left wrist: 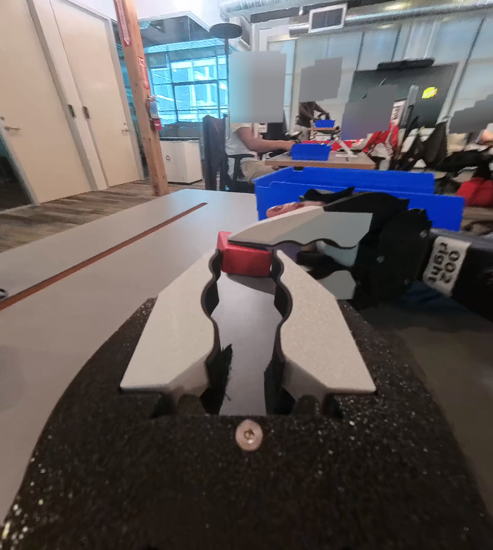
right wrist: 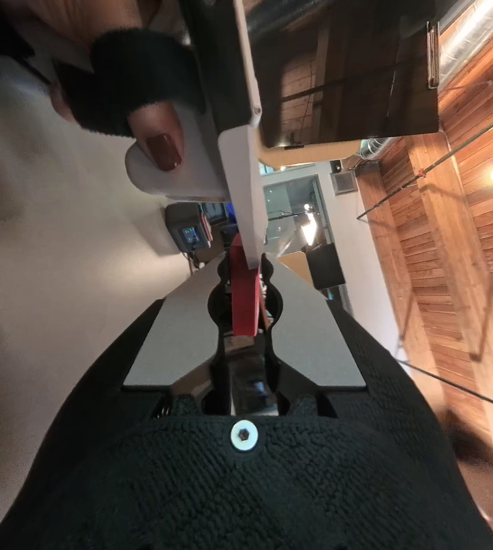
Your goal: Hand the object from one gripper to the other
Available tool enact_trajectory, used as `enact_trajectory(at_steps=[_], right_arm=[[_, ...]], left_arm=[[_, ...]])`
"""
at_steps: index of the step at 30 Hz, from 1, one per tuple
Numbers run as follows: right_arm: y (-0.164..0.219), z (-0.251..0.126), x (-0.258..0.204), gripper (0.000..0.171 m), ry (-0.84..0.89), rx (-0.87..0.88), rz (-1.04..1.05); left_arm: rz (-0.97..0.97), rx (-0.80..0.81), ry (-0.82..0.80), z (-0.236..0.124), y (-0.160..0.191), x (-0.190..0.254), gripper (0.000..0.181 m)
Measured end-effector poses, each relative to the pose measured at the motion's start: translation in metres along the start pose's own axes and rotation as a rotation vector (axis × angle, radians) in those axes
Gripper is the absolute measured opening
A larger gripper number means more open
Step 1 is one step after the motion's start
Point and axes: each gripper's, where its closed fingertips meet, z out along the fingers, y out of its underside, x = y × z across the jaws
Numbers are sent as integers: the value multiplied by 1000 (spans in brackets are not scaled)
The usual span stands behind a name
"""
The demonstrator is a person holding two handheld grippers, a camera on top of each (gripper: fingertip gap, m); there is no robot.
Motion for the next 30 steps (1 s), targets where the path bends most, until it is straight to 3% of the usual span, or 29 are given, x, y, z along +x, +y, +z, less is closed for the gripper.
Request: enact_trajectory(at_steps=[2,5,7,11,13,17,22,24,28,30], right_arm=[[2,0,2,42,-5,-5,106],[15,4,4,54,-43,-36,367],[22,5,7,55,-79,-45,608],[14,7,8,38,-291,69,1293],[7,8,1,43,-452,113,1615],[-9,3,17,51,-646,378,2124],[-14,1,31,46,-678,485,2247],[-12,2,32,29,-662,495,2267],[-5,4,29,17,-600,444,2195],[3,6,26,14,-497,367,2052]], left_arm=[[37,20,-58,-4,-4,-8,32],[22,136,-159,-20,-22,-28,32],[32,201,-209,-32,-31,-38,32],[98,294,-207,-40,-43,-36,32],[145,313,-189,-39,-45,-30,32],[191,310,-147,-35,-43,-22,32],[260,256,-51,-23,-34,-3,32],[294,219,-40,-19,-28,1,32],[286,191,-60,-15,-21,-2,32],[247,201,-90,-15,-23,-8,49]])
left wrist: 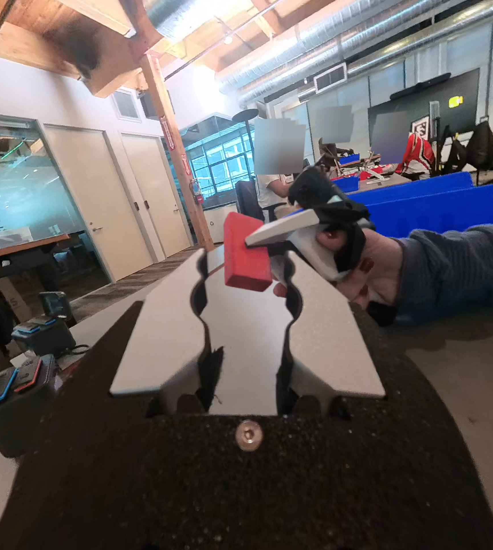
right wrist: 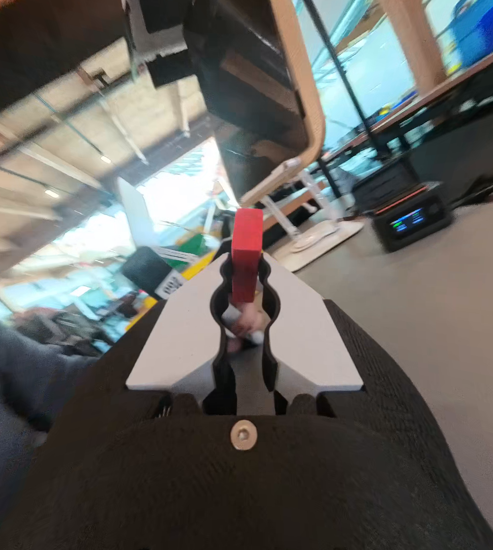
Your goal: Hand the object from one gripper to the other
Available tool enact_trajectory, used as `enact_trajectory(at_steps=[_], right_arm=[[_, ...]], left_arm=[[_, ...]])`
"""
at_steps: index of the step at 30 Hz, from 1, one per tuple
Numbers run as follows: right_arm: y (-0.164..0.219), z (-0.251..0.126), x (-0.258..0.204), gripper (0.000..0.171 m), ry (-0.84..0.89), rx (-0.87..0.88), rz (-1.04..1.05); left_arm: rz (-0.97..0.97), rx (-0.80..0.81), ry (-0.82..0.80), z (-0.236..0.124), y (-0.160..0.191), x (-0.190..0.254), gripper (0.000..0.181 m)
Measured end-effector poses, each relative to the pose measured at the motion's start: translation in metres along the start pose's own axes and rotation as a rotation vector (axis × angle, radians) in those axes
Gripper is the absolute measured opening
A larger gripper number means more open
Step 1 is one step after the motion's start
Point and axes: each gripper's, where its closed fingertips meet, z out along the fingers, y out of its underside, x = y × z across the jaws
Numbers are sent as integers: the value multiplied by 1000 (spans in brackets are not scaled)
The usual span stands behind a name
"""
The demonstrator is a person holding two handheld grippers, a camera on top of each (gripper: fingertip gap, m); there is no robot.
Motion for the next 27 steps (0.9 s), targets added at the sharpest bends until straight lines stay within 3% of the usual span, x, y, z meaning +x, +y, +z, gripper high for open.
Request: enact_trajectory(at_steps=[4,10,13,17,22,24,27], right_arm=[[-10,-8,17,14,278,-14,-519],[-12,-14,25,15,664,-148,-1439],[-6,-13,24,14,736,-216,-1743],[-12,-23,32,14,841,-245,-1782],[-14,-41,31,14,931,-295,-1660],[-25,-47,10,14,963,-286,-1530],[-74,-67,-45,15,1000,-224,-1311]], left_arm=[[-99,21,-55,-3,-2,-15,67],[-189,54,-141,-9,-4,-36,64],[-218,61,-163,-10,-3,-41,63],[-251,66,-182,-12,-2,-47,60],[-277,84,-184,-14,-4,-50,58],[-286,89,-188,-15,-4,-51,56],[-295,87,-192,-15,-3,-53,55]])
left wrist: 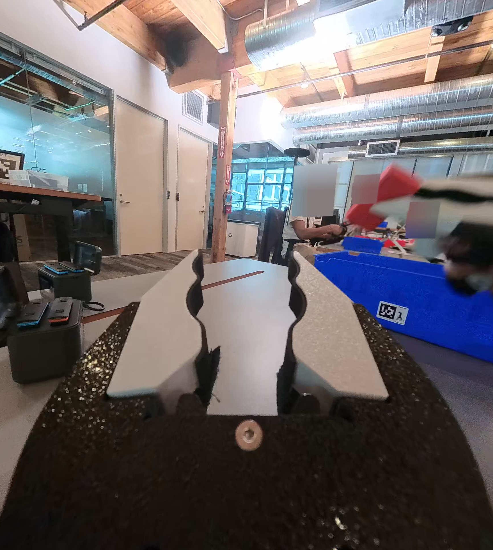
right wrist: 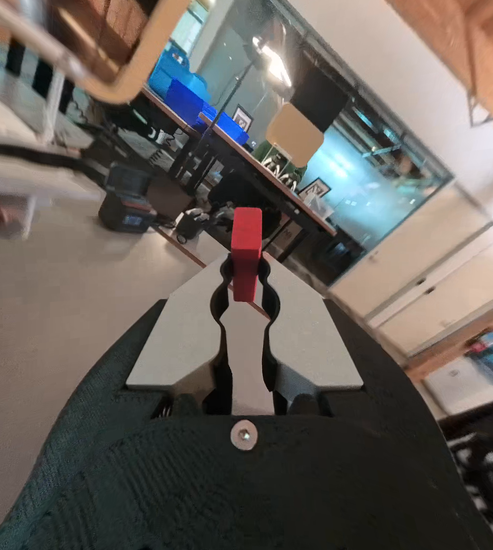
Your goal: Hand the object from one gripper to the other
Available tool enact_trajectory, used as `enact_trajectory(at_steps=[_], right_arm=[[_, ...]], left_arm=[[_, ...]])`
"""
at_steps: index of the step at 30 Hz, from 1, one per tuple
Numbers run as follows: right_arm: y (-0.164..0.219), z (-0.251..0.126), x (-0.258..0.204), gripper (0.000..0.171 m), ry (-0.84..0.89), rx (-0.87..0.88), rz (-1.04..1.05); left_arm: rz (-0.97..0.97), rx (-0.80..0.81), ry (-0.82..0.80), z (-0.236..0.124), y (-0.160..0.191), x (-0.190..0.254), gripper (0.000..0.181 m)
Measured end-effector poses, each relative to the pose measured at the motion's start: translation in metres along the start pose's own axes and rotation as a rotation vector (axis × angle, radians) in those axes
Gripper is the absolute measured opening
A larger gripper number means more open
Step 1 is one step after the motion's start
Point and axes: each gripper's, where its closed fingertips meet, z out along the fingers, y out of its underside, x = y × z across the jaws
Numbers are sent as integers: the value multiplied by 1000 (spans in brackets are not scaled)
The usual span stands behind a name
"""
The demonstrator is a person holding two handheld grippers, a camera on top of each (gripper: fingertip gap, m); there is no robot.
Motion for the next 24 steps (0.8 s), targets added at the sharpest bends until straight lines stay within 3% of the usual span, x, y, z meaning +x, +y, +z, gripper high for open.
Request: enact_trajectory(at_steps=[2,4,7,9,12,16,24], right_arm=[[-12,-25,46,15,-40,-78,120],[12,-50,85,15,-116,-279,252],[95,-95,124,15,-161,-733,401],[153,-130,125,15,-249,-1048,432],[210,-164,121,15,-371,-1332,431],[244,-189,114,15,-495,-1543,468],[264,-190,84,16,-675,-1659,504]], left_arm=[[0,7,-5,-1,-1,0,53],[-8,9,-9,-2,-2,-2,52],[-31,13,-12,-2,-2,-4,51],[-48,14,-9,-2,-2,-6,49],[-63,23,-13,-3,-3,-7,49],[-74,26,-7,-4,-4,-7,48],[-83,25,4,-4,-4,-6,45]])
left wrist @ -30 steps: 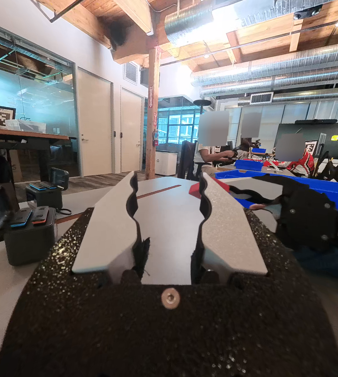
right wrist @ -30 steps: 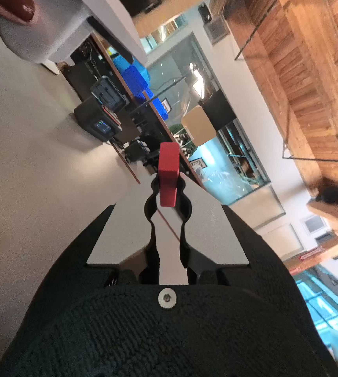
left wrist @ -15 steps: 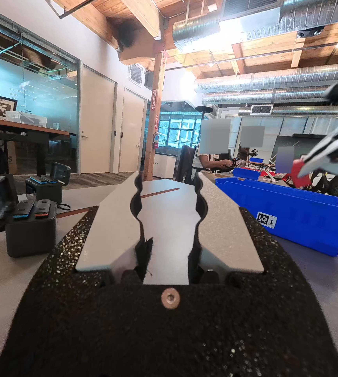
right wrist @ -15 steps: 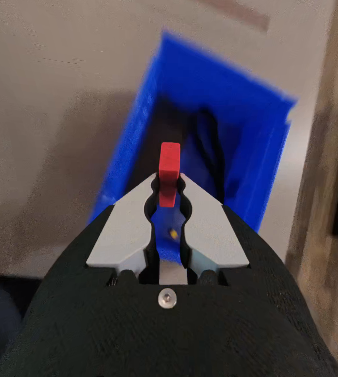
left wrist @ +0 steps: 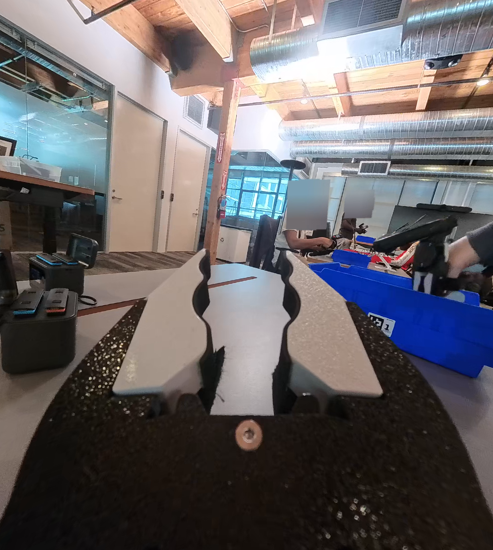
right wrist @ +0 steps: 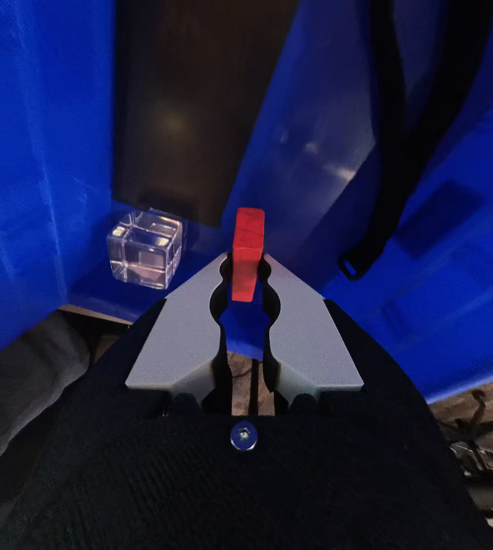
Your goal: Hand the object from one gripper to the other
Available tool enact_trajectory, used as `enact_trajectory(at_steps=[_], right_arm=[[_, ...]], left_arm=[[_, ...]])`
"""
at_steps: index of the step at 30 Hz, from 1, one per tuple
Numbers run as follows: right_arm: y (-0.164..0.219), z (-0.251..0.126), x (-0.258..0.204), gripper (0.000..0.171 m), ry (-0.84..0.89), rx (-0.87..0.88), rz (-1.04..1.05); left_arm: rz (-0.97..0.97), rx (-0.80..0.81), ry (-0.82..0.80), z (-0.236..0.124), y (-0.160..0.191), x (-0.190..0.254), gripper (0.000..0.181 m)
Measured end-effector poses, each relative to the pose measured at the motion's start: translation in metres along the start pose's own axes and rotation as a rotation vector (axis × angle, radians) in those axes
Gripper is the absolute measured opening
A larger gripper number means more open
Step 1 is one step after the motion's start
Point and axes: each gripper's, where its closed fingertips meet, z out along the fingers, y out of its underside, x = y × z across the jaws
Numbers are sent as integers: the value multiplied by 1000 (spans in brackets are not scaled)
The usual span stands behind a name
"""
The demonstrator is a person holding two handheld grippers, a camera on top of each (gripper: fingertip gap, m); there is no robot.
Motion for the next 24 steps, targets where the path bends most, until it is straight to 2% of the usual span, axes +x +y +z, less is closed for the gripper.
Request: enact_trajectory(at_steps=[5,6,8,10,17,19,24], right_arm=[[-1,7,3,27,19,11,-7],[-1,8,2,27,11,18,-9],[0,11,0,15,0,36,-26],[4,11,3,14,14,32,-26],[51,7,36,14,191,-148,83],[53,6,39,14,219,-136,88],[47,3,38,26,232,-66,82]], left_arm=[[-7,2,2,-1,0,0,45],[-9,1,2,0,0,0,44],[-14,1,2,0,0,0,44],[-17,5,2,-1,-1,-1,44],[-34,8,4,-1,-1,-2,42],[-36,7,7,-1,-1,-1,42],[-40,8,12,-2,-1,-1,40]])
